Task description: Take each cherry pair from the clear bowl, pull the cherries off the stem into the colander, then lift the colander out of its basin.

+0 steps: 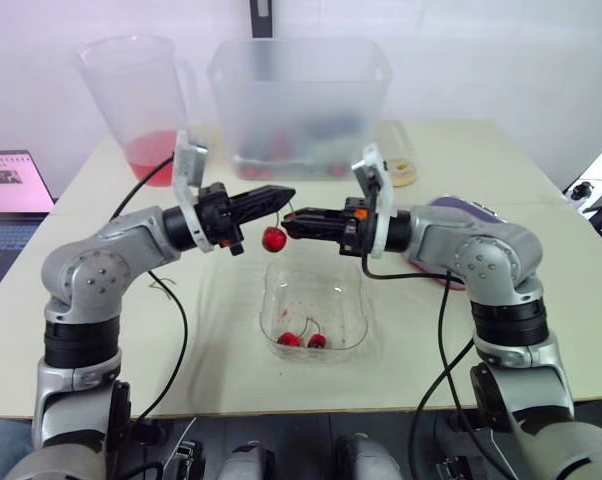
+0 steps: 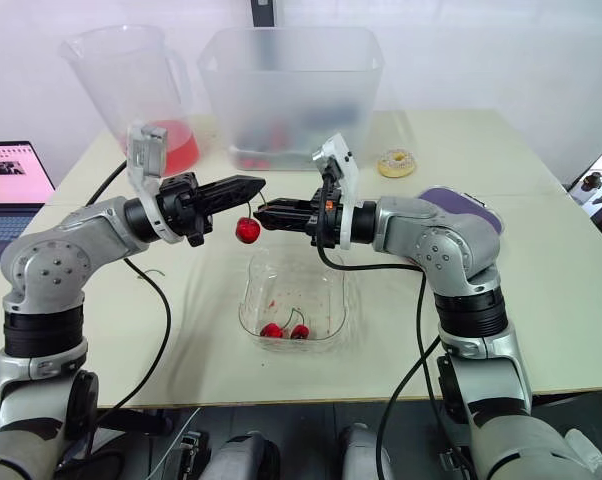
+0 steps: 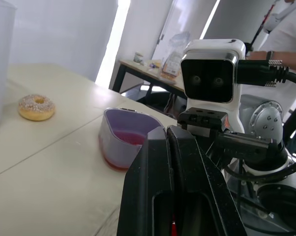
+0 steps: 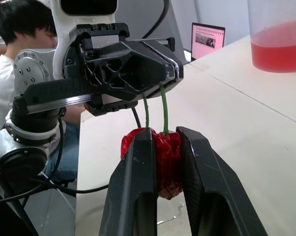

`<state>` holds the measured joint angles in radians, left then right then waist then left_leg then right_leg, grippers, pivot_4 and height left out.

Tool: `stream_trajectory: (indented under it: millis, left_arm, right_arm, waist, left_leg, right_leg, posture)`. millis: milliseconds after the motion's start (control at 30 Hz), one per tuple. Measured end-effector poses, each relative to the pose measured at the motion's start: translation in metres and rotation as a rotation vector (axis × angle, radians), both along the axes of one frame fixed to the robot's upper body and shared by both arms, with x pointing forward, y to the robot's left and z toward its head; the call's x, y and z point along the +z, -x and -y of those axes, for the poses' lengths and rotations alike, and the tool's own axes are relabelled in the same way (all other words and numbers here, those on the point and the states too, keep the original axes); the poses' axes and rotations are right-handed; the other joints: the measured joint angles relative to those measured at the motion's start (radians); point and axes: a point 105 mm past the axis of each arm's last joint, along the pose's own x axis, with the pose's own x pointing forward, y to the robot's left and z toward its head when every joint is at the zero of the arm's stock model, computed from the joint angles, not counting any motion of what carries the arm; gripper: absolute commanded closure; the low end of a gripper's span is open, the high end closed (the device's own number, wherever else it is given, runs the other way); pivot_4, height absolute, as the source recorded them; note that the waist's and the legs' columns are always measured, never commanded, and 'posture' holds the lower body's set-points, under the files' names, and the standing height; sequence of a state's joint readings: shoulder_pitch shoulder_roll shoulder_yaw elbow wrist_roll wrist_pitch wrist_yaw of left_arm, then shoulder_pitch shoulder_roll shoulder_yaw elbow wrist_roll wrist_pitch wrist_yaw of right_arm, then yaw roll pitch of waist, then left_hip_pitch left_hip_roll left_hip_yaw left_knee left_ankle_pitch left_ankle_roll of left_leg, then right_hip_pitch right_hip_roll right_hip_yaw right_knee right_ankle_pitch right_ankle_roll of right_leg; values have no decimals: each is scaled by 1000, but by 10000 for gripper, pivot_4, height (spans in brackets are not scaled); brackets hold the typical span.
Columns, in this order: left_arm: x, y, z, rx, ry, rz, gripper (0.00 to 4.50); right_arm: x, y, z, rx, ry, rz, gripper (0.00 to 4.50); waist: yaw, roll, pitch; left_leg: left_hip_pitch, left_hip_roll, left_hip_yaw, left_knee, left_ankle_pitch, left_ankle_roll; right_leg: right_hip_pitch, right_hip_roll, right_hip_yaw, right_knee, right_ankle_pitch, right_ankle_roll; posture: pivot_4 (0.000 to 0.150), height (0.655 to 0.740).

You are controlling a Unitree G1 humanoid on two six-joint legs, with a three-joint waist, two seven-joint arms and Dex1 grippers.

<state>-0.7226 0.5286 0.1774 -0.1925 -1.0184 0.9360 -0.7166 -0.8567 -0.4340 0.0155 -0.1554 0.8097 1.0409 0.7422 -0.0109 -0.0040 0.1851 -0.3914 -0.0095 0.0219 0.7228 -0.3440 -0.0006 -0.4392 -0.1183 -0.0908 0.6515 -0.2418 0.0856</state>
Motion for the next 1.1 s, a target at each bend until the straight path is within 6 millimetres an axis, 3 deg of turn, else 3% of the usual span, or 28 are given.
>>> stream_trajectory:
  millis: [133, 300, 467, 567, 600, 800, 933, 1100]
  left_arm:
    - [-2, 0, 2, -6, 0, -7, 45000]
    - [0, 0, 2, -5, 13, -1, 45000]
    - [0, 0, 3, -9, 21, -1, 45000]
    - [0, 0, 4, -8, 23, 0, 45000]
    - [0, 1, 4, -8, 23, 2, 45000]
    - [-3, 0, 3, 14, 27, -4, 45000]
    - [-1, -1, 5, 15, 50, 6, 45000]
    - [0, -1, 7, 13, 66, 18, 45000]
  right_arm:
    - [-9, 2, 8, 5, 61, -25, 41627]
    - [-41, 5, 24, -8, 160, -140, 41627]
    - [-39, 6, 30, -15, 176, -132, 41627]
    - [-31, 0, 44, -55, 179, -108, 41627]
    - [-26, -6, 53, -94, 191, -84, 41627]
    - [18, -57, 157, -547, 411, 166, 41627]
    - [-3, -74, 203, -694, 597, 175, 41627]
    - [-34, -82, 230, -763, 729, 141, 41627]
  waist:
    - [1, 0, 0]
    - [0, 0, 0]
    - [0, 0, 0]
    - [5, 0, 0]
    - [7, 0, 0]
    - [22, -1, 0]
    - [21, -1, 0]
    - [18, 0, 0]
  left_leg:
    - [0, 0, 0, 0, 0, 0]
    - [0, 0, 0, 0, 0, 0]
    - [0, 0, 0, 0, 0, 0]
    - [0, 0, 0, 1, 0, 0]
    - [0, -1, 0, 1, 0, 0]
    - [0, 0, 1, 0, 0, 0]
    - [0, 0, 2, 0, 0, 0]
    - [0, 1, 2, 0, 0, 0]
  right_leg:
    - [0, 0, 0, 0, 0, 0]
    - [0, 0, 0, 0, 0, 0]
    - [0, 0, 0, -1, 0, 0]
    - [1, 0, 0, -1, 0, 0]
    - [1, -1, 0, -1, 0, 0]
    - [1, 0, 0, -1, 0, 0]
    - [1, 0, 0, -1, 0, 0]
    - [0, 0, 0, -1, 0, 0]
  posture:
    - [1500, 6863]
    - [1500, 6863]
    - [1500, 6863]
    - [1500, 6863]
    - [1500, 6863]
    - [1500, 6863]
    - [1500, 6863]
    - [1500, 6863]
